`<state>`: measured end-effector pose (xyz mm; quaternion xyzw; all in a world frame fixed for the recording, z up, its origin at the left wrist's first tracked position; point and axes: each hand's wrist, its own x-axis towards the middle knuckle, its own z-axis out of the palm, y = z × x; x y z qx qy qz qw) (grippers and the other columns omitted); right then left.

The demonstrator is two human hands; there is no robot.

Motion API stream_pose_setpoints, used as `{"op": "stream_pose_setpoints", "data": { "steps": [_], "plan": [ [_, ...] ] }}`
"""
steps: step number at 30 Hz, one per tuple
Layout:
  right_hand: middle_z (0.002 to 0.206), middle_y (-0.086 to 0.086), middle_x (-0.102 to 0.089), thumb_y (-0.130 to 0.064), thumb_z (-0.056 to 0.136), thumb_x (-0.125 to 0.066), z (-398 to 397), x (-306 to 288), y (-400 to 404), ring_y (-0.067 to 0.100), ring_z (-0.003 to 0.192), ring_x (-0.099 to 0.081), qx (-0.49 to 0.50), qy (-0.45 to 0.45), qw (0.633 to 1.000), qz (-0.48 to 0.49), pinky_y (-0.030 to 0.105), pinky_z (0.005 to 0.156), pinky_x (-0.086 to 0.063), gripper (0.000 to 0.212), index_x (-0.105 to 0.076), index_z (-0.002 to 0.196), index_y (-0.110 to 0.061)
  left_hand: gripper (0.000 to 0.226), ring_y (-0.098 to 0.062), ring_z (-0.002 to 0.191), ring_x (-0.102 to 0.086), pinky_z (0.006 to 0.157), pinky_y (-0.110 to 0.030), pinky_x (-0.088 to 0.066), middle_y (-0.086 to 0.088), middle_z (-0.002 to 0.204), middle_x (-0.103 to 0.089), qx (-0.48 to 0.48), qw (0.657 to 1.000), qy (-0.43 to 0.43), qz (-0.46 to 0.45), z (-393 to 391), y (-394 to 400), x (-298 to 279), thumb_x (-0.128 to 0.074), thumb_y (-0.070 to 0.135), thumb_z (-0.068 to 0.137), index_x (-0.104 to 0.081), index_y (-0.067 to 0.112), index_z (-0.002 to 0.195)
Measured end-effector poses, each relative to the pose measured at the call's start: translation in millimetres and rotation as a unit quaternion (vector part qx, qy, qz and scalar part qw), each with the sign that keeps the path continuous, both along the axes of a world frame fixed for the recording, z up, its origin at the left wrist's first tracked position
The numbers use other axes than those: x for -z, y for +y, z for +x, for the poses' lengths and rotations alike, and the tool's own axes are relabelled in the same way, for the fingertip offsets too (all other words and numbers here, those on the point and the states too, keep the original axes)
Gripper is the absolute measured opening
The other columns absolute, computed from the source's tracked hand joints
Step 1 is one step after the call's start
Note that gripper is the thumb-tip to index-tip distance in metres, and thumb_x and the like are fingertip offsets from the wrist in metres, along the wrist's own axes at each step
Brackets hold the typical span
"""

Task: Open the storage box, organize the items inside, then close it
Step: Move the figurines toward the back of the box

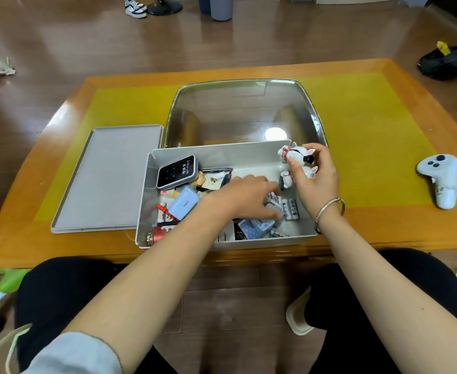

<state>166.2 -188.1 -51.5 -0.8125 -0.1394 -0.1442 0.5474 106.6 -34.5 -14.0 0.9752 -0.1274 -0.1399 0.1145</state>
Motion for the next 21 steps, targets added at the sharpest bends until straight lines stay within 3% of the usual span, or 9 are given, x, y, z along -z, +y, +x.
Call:
{"op": "stream_pose_setpoints", "data": {
  "steps": [3,6,13,15,18,21],
  "plan": [
    [0.092,-0.022,-0.057,-0.04,0.082,-0.064,-1,0,1,0.002,0.084,-0.055,-0.001,0.003,1.0,-0.003,0.014,0.071,-0.043,0.027,-0.052,0.105,-0.033,0.067,-0.029,0.12,-0.043,0.088,-0.042,-0.037,-0.005,0.128,-0.052,0.002,0.997,0.051,0.058,6,-13,13,-0.061,0.063,0.077,-0.047,0.03,0.133],
    [0.091,-0.026,-0.054,-0.043,0.083,-0.063,-1,0,0,0.001,0.085,-0.054,-0.005,0.004,1.0,-0.017,0.011,0.07,-0.042,0.03,-0.052,0.107,-0.03,0.071,-0.028,0.121,-0.037,0.092,-0.045,-0.038,-0.004,0.128,-0.047,0.008,0.995,0.08,0.06,8,-12,20,-0.063,0.06,0.073,-0.043,0.032,0.136],
    [0.092,-0.019,-0.054,-0.046,0.084,-0.06,-1,-1,0,-0.001,0.08,-0.051,-0.008,-0.004,0.999,-0.049,0.007,0.064,-0.038,0.031,-0.051,0.108,-0.029,0.056,-0.023,0.121,-0.034,0.095,-0.046,-0.039,0.0,0.128,-0.047,-0.011,0.989,0.149,0.019,14,-4,21,-0.047,0.066,0.074,-0.052,0.043,0.125],
    [0.093,-0.018,-0.054,-0.042,0.085,-0.061,0,1,-1,-0.001,0.082,-0.051,-0.003,-0.007,0.999,-0.035,0.008,0.067,-0.039,0.03,-0.052,0.109,-0.026,0.049,-0.026,0.12,-0.037,0.094,-0.043,-0.038,-0.005,0.127,-0.046,-0.019,0.991,0.134,-0.001,14,-6,26,-0.045,0.058,0.083,-0.051,0.035,0.126],
    [0.096,-0.014,-0.056,-0.039,0.085,-0.061,1,2,0,0.005,0.085,-0.053,-0.003,-0.007,1.0,-0.019,0.018,0.071,-0.042,0.031,-0.051,0.11,-0.025,0.048,-0.033,0.119,-0.042,0.092,-0.042,-0.038,-0.012,0.128,-0.039,-0.106,0.987,0.089,-0.079,16,-9,33,-0.044,0.045,0.091,-0.04,0.015,0.129],
    [0.096,-0.014,-0.056,-0.042,0.084,-0.06,2,2,0,0.006,0.085,-0.053,-0.004,-0.009,1.0,-0.017,0.021,0.072,-0.043,0.031,-0.052,0.109,-0.025,0.063,-0.035,0.132,-0.032,0.103,-0.047,-0.033,-0.014,0.147,-0.029,-0.119,0.987,0.099,-0.038,21,-14,36,-0.039,0.046,0.094,-0.025,0.013,0.145]
  ]
}}
